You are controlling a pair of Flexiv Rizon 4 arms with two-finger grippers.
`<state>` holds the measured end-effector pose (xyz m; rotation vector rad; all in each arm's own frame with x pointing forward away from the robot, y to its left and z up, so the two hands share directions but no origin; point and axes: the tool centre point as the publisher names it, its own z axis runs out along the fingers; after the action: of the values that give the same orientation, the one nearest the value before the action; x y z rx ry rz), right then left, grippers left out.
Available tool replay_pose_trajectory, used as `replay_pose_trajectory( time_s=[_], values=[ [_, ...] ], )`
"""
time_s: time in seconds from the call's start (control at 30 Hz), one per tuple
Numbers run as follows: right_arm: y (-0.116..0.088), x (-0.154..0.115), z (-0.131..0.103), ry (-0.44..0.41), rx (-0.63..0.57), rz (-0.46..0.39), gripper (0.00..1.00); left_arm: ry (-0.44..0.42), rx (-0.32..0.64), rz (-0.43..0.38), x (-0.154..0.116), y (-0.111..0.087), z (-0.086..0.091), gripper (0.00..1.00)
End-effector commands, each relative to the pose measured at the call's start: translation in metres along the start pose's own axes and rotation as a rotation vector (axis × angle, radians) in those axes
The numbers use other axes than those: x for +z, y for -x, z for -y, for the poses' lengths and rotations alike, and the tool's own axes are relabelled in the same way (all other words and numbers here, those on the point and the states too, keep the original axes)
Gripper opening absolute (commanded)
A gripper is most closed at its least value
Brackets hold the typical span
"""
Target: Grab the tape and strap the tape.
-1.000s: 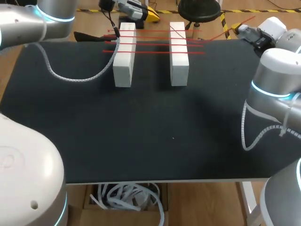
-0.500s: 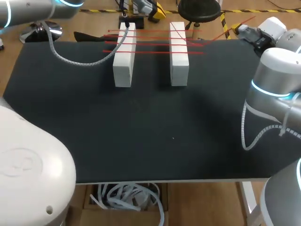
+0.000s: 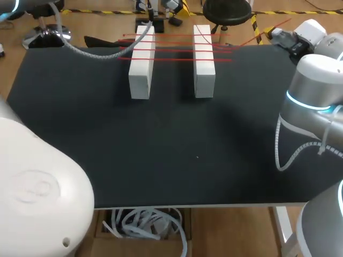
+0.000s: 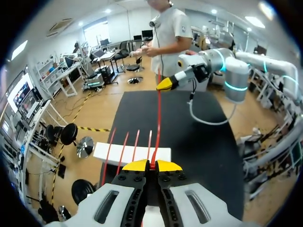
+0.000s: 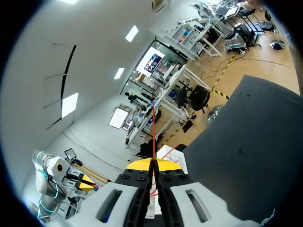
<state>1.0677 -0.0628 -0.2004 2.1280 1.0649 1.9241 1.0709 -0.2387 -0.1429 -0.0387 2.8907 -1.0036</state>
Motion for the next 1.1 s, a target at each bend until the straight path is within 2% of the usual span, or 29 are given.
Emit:
replay_pose_trajectory(
  time_s=[0.03, 0.1, 0.3, 0.53, 0.6, 0.63, 0.67, 1.1],
  values=[
    [-0.001, 0.000, -0.001, -0.003, 0.000, 0.005, 0.00, 0.199, 0.005, 0.016, 0.005, -0.004, 0.004, 0.00],
    [-0.001, 0.000, -0.001, -0.003, 0.000, 0.005, 0.00, 0.260, 0.027, 0.020, 0.007, -0.006, 0.004, 0.00],
    [-0.001, 0.000, -0.001, -0.003, 0.000, 0.005, 0.00, 0.352, 0.058, 0.021, 0.016, -0.005, 0.008, 0.00],
    [-0.001, 0.000, -0.001, -0.003, 0.000, 0.005, 0.00, 0.361, 0.052, 0.000, 0.022, -0.002, 0.013, 0.00],
    [-0.001, 0.000, -0.001, -0.003, 0.000, 0.005, 0.00, 0.359, 0.052, -0.031, 0.024, -0.001, 0.015, 0.00],
    [-0.001, 0.000, -0.001, -0.003, 0.000, 0.005, 0.00, 0.333, 0.053, -0.036, 0.026, -0.001, 0.015, 0.00],
    [-0.001, 0.000, -0.001, -0.003, 0.000, 0.005, 0.00, 0.302, 0.032, -0.034, 0.026, 0.000, 0.015, 0.00],
    [-0.001, 0.000, -0.001, -0.003, 0.000, 0.005, 0.00, 0.302, 0.032, -0.034, 0.026, 0.000, 0.015, 0.00]
  ],
)
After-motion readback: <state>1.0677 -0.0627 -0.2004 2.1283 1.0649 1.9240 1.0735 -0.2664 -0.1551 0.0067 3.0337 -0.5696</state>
